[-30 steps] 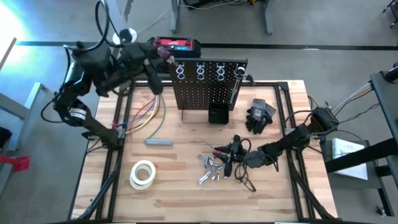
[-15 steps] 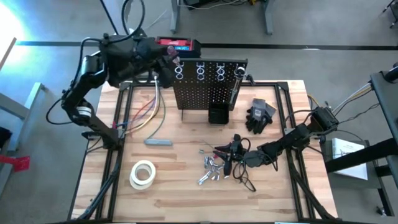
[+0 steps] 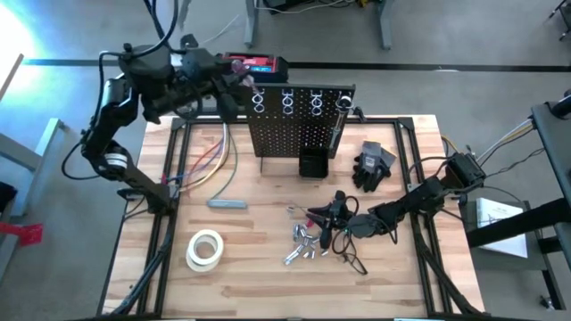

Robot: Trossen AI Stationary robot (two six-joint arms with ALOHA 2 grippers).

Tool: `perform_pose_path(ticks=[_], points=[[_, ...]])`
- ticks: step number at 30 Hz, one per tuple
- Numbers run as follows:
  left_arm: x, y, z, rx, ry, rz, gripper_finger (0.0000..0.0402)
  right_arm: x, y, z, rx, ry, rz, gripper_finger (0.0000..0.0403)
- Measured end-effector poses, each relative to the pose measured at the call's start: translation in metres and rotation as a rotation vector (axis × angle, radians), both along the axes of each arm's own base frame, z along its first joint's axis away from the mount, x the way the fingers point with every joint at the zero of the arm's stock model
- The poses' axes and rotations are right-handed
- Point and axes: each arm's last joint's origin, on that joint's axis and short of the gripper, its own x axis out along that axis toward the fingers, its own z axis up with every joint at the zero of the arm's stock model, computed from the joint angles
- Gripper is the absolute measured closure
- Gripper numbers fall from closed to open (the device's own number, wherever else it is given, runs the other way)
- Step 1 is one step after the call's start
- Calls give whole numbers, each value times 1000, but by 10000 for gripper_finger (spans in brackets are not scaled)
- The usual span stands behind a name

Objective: Hang tools onto peg board
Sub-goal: Hang the red screwdriver on the peg board

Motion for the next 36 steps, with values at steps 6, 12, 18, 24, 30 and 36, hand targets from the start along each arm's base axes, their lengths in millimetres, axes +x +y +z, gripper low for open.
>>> perform_pose_path(ticks=[6, 12, 18, 24, 30, 36], points=[[-9, -2, 4, 3, -23, -10, 316, 0, -1, -1, 6, 8, -5, 326], [-15, -4, 7, -7, -40, -54, 316, 0, -2, -1, 6, 8, -9, 332], [-15, -4, 0, -41, 14, -70, 316, 1, -3, -1, 6, 9, -12, 338], [-12, -4, -2, -53, 31, -68, 316, 1, -3, -1, 12, 6, -14, 327], [3, -1, -10, -62, 70, -59, 316, 1, -4, -1, 36, -2, -24, 321], [20, 11, -20, -115, 87, -16, 316, 1, -4, -1, 38, -3, -24, 327]])
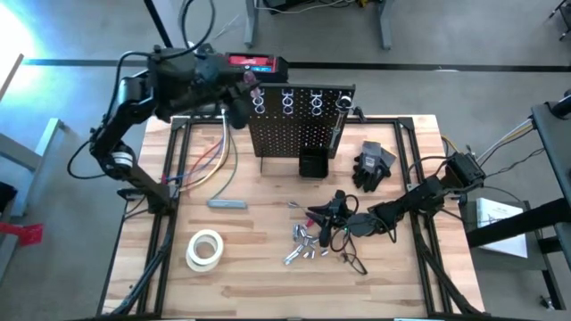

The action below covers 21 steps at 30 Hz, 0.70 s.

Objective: Hang tools onto peg board
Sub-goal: Hang the red screwdriver on the peg board

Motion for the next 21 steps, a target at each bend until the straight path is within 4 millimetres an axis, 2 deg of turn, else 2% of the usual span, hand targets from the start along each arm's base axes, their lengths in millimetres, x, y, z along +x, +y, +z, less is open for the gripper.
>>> perform_pose_path(ticks=[10, 17, 21], points=[[15, 24, -18, -106, 58, 41, 316, 0, 0, -1, -3, 6, 1, 338], [27, 29, -30, -169, 102, 60, 316, -1, 0, -2, -10, 23, 1, 323], [30, 30, -37, -181, 152, 105, 278, -1, 0, -3, -12, 27, 1, 318]])
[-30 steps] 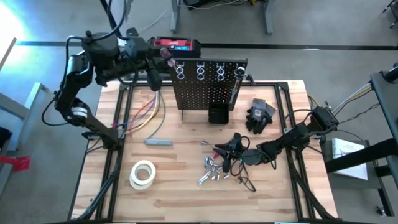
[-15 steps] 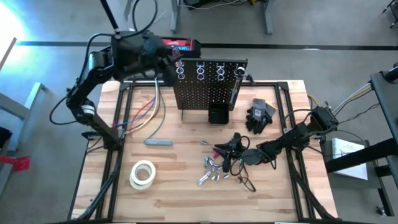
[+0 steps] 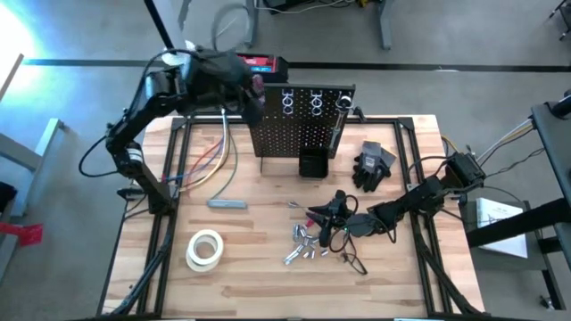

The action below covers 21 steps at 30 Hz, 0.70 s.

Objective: Hang tools onto peg board
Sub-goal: Hang the red screwdriver on the peg board, then hang the allen wrench on the peg board

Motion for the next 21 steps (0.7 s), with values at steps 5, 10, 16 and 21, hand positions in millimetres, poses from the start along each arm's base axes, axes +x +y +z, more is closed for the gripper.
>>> perform_pose_path(ticks=[5, 10, 16, 21], points=[[-1, 0, 1, 4, -5, 3, 257, 0, 0, 0, 0, 0, 0, 323], [-22, -6, 18, 45, -72, -5, 254, 0, 0, 0, 0, 0, -1, 322], [-57, -17, 39, 90, -172, -11, 252, 0, 0, 0, -5, 1, -4, 306], [-83, -30, 52, 131, -218, -58, 251, -3, -2, -7, -6, 59, -27, 297]])
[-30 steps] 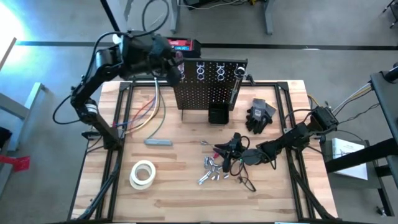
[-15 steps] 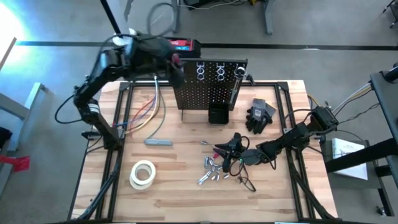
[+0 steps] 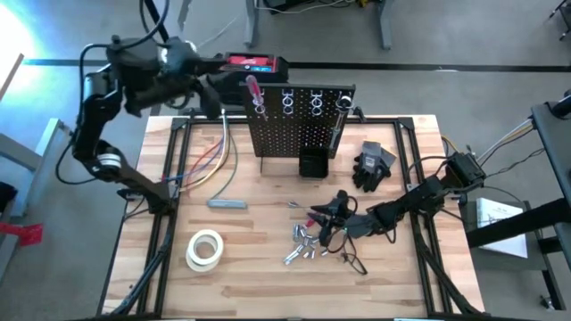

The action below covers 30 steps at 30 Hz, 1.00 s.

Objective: Hang tools onto peg board
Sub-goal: Hang the allen wrench on the peg board

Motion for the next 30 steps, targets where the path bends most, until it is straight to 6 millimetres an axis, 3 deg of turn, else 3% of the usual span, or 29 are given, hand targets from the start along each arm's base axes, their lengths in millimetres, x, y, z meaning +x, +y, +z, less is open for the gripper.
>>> perform_pose_path(ticks=[6, 12, 19, 23, 26, 30], points=[[-11, -28, 6, 30, -11, -205, 251, -5, -8, -15, 77, 141, -40, 295], [8, -71, -9, 71, 77, -352, 251, -3, -17, -19, 93, 215, -14, 287], [31, -131, -59, 91, 241, -343, 251, 4, -27, -22, 11, 355, 217, 291], [35, -166, -97, 65, 315, -353, 251, 9, -25, -18, -159, 463, 324, 292], [35, -188, -126, 51, 346, -323, 251, 14, -23, -12, -319, 533, 420, 276], [30, -210, -160, 8, 342, -267, 251, 22, -27, -7, -401, 617, 475, 237]])
